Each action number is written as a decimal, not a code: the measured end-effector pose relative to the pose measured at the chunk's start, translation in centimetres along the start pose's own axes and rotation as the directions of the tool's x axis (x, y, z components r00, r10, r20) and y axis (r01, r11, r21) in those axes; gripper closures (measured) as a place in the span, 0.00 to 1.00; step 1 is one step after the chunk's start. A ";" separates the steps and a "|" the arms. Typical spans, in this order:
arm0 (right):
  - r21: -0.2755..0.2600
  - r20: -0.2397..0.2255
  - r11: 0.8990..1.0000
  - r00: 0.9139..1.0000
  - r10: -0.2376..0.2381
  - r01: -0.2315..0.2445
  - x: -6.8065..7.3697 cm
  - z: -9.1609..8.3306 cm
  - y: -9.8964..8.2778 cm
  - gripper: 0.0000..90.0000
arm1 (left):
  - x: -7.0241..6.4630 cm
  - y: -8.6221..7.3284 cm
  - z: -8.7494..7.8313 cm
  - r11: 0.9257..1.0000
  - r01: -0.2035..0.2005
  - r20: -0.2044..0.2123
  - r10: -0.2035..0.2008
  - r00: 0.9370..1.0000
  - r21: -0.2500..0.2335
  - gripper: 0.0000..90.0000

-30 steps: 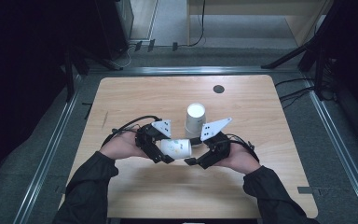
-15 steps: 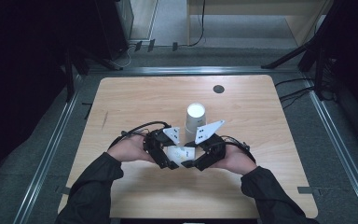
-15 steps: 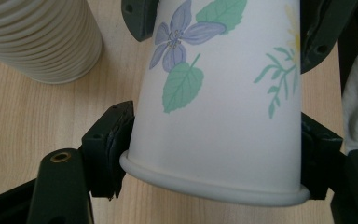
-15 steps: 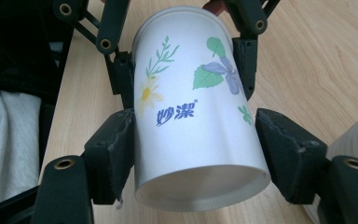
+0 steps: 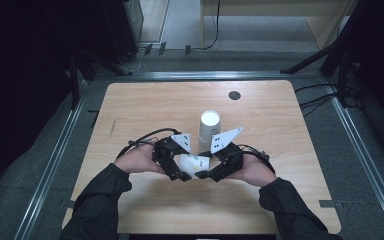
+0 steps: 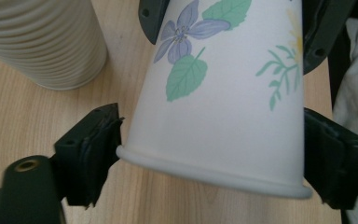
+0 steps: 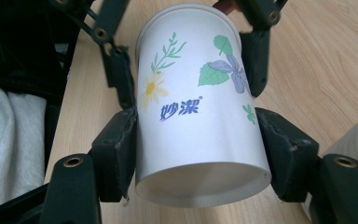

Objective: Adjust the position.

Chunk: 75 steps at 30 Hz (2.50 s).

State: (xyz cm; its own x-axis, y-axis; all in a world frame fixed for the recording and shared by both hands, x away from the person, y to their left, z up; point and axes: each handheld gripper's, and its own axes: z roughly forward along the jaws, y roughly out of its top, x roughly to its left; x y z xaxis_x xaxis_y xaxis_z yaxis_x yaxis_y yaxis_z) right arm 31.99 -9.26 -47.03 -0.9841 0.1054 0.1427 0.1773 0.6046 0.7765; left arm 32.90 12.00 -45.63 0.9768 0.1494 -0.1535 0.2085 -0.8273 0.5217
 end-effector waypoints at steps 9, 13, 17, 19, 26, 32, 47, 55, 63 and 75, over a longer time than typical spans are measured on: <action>-0.031 0.022 1.000 1.000 0.001 0.000 -0.4 -1.4 -0.2 0.39 | 0.4 -1.2 -1.0 0.992 0.017 -0.006 -0.018 1.000 -0.127 0.14; -0.047 0.025 0.999 1.000 0.003 -0.002 -0.5 -1.8 -0.2 0.39 | 0.6 -1.7 -0.9 0.986 0.043 0.000 -0.043 0.999 -0.162 0.14; -0.054 0.018 0.999 1.000 0.006 -0.005 -0.6 -2.0 -0.1 0.39 | 0.4 -2.1 -0.7 0.978 0.062 0.007 -0.062 0.998 -0.198 0.14; -0.059 0.013 0.998 1.000 0.004 -0.004 -0.6 -2.1 -0.1 0.39 | 0.4 -2.2 -0.7 0.974 0.072 0.022 -0.069 0.997 -0.213 0.14; -0.080 -0.017 0.997 1.000 0.000 -0.002 -0.6 -2.0 0.1 0.38 | 0.0 -2.3 -0.6 0.957 0.083 0.038 -0.075 0.996 -0.278 0.15; -0.100 -0.050 0.995 0.999 0.003 -0.008 -0.5 -2.0 0.4 0.38 | -0.1 -2.4 -0.9 0.941 0.093 0.071 -0.074 0.995 -0.326 0.17; -0.074 -0.059 0.997 0.998 0.023 -0.028 -0.7 -1.5 0.5 0.36 | -0.2 -2.4 -1.5 0.948 0.084 0.058 -0.070 0.996 -0.308 0.28; -0.071 -0.029 0.997 0.999 0.028 -0.030 -0.8 -1.6 0.4 0.31 | -0.3 -2.0 -2.7 0.966 0.058 0.009 -0.058 0.998 -0.250 0.28; -0.042 -0.011 0.999 1.000 0.023 -0.023 -0.8 -1.1 0.2 0.31 | -0.3 -1.4 -3.9 0.989 0.031 -0.060 -0.040 0.997 -0.142 0.28; -0.006 0.023 1.000 0.999 0.025 -0.025 -1.0 -0.3 0.0 0.31 | 0.1 0.2 -3.1 1.000 0.024 -0.080 -0.023 0.997 0.008 0.28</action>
State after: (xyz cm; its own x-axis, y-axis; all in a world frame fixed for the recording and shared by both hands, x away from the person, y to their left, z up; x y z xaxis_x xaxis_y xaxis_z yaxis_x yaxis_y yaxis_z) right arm 33.00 -9.65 -47.02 -0.9792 0.1390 0.1478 0.2019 0.5970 0.7764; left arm 33.24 13.51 -42.94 0.9725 0.2111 -0.0981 0.2312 -0.8277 0.5113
